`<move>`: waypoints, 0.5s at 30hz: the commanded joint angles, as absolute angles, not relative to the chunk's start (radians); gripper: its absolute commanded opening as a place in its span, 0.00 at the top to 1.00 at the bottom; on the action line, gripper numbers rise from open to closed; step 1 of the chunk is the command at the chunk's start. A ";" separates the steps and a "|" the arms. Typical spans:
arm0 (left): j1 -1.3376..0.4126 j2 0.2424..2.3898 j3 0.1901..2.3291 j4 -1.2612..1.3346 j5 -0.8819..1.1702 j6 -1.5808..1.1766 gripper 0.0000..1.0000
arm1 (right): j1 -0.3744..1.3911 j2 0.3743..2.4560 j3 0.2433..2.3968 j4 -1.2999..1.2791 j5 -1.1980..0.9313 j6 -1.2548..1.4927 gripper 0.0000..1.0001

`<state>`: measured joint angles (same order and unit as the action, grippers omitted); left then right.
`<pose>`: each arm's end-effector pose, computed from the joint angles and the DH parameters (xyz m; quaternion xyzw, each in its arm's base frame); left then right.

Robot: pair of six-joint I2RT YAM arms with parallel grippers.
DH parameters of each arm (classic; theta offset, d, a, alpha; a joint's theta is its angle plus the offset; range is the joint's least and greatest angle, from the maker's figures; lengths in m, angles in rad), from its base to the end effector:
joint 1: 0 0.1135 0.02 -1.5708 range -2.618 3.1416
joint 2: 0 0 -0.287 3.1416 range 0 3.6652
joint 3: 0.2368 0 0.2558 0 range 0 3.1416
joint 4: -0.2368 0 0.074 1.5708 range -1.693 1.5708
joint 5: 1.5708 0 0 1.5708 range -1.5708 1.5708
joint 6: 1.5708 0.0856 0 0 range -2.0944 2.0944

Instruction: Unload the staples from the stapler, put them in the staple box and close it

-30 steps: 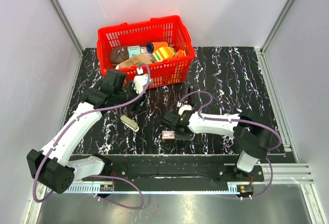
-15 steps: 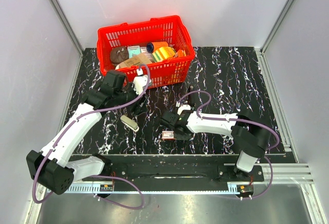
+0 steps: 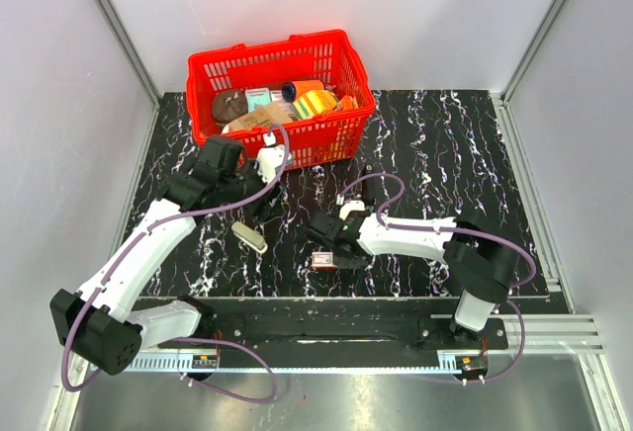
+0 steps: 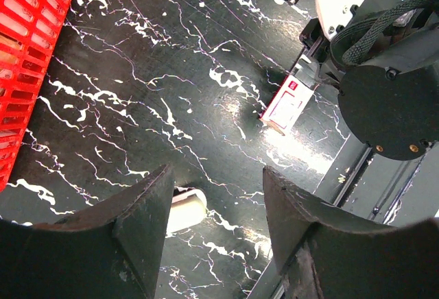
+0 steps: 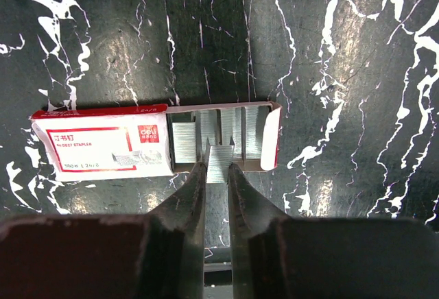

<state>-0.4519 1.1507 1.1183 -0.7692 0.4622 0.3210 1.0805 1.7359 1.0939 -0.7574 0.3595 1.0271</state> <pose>0.2156 -0.1471 0.3193 0.4197 0.8034 -0.2357 0.3505 0.1813 0.2757 0.1439 -0.0109 0.9803 -0.0148 0.1965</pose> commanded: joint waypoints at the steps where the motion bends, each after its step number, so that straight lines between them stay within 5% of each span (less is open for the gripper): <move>1: -0.459 1.121 1.117 -0.742 0.451 0.314 0.41 | 1.089 1.744 1.131 -0.776 0.407 1.023 0.89; 9: -0.460 1.115 1.112 -0.742 0.453 0.313 0.41 | 1.089 1.747 1.129 -0.776 0.410 1.023 0.89; 15: -0.462 1.109 1.109 -0.742 0.451 0.313 0.38 | 1.089 1.749 1.132 -0.778 0.408 1.022 0.79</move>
<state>-0.4568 1.1397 1.1133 -0.7689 0.4622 0.3191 1.0801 1.7420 1.0939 -0.7574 0.3664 1.0252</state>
